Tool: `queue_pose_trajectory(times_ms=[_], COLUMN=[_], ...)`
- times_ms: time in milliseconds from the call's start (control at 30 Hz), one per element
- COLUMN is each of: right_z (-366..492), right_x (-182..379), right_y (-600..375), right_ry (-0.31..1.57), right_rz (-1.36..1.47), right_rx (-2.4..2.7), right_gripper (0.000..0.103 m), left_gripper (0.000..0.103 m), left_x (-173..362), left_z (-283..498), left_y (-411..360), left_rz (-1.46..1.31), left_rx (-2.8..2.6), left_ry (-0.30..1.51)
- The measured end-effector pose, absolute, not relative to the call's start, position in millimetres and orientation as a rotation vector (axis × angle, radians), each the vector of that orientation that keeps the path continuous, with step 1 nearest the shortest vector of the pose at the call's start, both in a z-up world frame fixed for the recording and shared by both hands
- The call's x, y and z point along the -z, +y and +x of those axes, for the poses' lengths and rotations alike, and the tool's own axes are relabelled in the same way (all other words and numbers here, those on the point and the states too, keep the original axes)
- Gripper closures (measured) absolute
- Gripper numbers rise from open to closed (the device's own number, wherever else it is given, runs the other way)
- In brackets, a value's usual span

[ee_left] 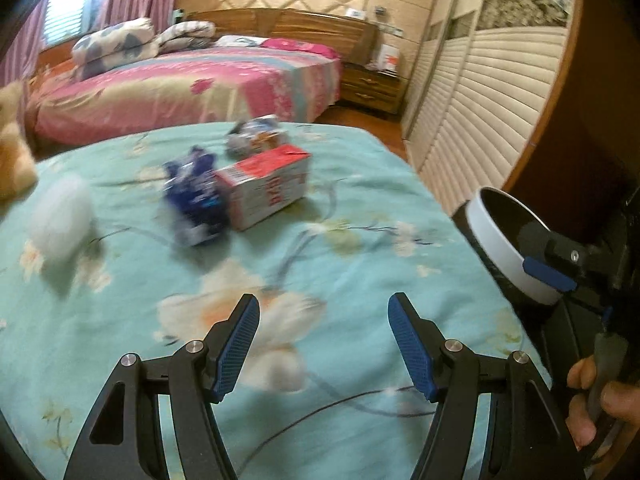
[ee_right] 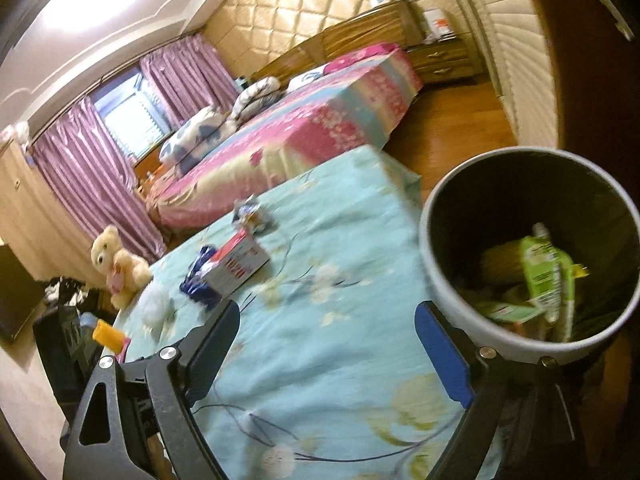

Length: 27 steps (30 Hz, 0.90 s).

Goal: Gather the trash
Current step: 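Move both open grippers back over the remaining trash on the bed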

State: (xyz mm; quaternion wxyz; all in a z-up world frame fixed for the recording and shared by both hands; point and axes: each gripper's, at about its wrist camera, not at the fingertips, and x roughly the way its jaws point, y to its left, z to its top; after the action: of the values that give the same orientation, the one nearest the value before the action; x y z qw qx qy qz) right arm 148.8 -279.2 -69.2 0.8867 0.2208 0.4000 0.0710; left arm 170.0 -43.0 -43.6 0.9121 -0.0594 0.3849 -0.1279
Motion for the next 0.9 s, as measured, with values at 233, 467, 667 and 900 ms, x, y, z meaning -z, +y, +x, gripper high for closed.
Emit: queue_pose_trajectory(times_ms=[233, 467, 667, 900], right_z=[154.1, 161.2, 168.3, 179.1], right_x=[82.8, 96.1, 102.7, 103.3], right_y=[-245.6, -218.7, -200.4, -169.7], right_ry=[0.875, 0.91, 0.927, 0.938], right_rz=[0.446, 0.433, 0.425, 0.389], right_rx=[-0.199, -0.233, -0.255, -0.308], right_gripper=[0.012, 0.012, 0.013, 0.013], left_gripper=[0.037, 0.037, 0.037, 0.037], left_x=[47.9, 53.9, 55.2, 56.3], left_z=[162.5, 159.8, 162.6, 166.6], left_y=[-8.8, 24.8, 47.3, 76.5], left_rz=[-0.138, -0.167, -0.186, -0.217], left_rx=[0.189, 0.119, 0.071, 0.008], left_ry=[0.802, 0.815, 0.811, 0.808])
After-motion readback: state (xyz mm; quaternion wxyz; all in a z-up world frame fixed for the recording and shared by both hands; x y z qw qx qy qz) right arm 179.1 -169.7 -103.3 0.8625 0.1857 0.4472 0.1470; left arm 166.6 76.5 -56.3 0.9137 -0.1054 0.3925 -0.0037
